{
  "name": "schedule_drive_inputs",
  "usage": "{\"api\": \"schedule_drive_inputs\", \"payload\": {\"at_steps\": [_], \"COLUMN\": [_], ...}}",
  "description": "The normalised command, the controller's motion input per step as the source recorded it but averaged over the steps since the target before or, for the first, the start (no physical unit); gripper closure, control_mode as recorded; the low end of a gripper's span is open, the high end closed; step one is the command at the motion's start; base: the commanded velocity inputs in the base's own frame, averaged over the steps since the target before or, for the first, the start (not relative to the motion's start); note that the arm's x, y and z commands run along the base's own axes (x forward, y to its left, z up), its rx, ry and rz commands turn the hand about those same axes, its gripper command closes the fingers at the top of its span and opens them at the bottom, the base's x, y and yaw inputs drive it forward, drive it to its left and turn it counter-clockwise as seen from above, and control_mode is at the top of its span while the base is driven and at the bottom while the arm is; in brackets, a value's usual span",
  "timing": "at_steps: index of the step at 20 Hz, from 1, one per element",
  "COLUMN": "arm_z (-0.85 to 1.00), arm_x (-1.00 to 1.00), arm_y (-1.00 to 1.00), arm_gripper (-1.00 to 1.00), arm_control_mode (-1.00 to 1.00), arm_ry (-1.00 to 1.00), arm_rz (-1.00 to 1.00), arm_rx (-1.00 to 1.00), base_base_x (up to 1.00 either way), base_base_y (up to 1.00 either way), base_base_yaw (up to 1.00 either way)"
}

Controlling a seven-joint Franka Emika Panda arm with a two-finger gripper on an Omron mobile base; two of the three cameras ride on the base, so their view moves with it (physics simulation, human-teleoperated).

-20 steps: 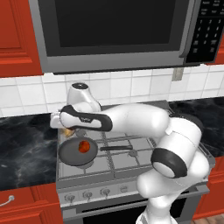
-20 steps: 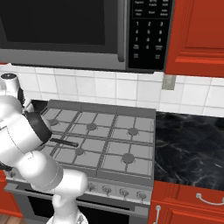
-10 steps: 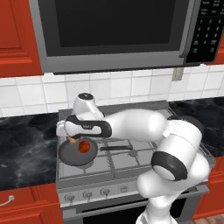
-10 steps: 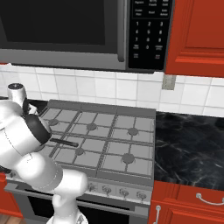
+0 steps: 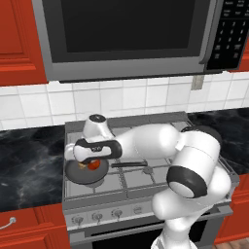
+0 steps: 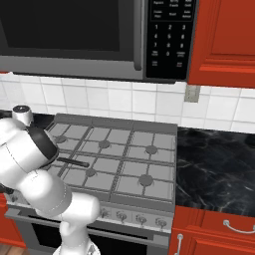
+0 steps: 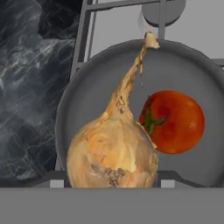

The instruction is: Place the pan on the front left burner on the stove. Then place the tomato and the onion in the pan and turn on the front left burner.

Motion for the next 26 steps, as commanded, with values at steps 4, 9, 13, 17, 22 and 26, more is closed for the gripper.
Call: {"api": "schedule_drive_inputs", "payload": {"at_steps": [4, 9, 13, 17, 22, 26], "arm_z": [-0.24, -0.27, -0.24, -0.02, 0.0, 0.0], "arm_x": [-0.03, -0.03, -0.04, -0.01, 0.0, 0.01], "arm_y": [0.0, 0.0, 0.0, 0.0, 0.01, 0.17], "arm_gripper": [1.0, 1.0, 1.0, 1.0, 1.0, 1.0], "arm_control_mode": [-1.0, -1.0, -1.0, -1.0, -1.0, -1.0], "arm_ry": [0.0, 0.0, 0.0, 0.0, 0.0, 0.0], "arm_rz": [0.0, 0.0, 0.0, 0.0, 0.0, 0.0], "arm_rx": [0.0, 0.0, 0.0, 0.0, 0.0, 0.0], "base_base_x": [0.0, 0.0, 0.0, 0.0, 0.0, 0.0], "base_base_y": [0.0, 0.0, 0.0, 0.0, 0.0, 0.0], "base_base_yaw": [0.0, 0.0, 0.0, 0.0, 0.0, 0.0]}}
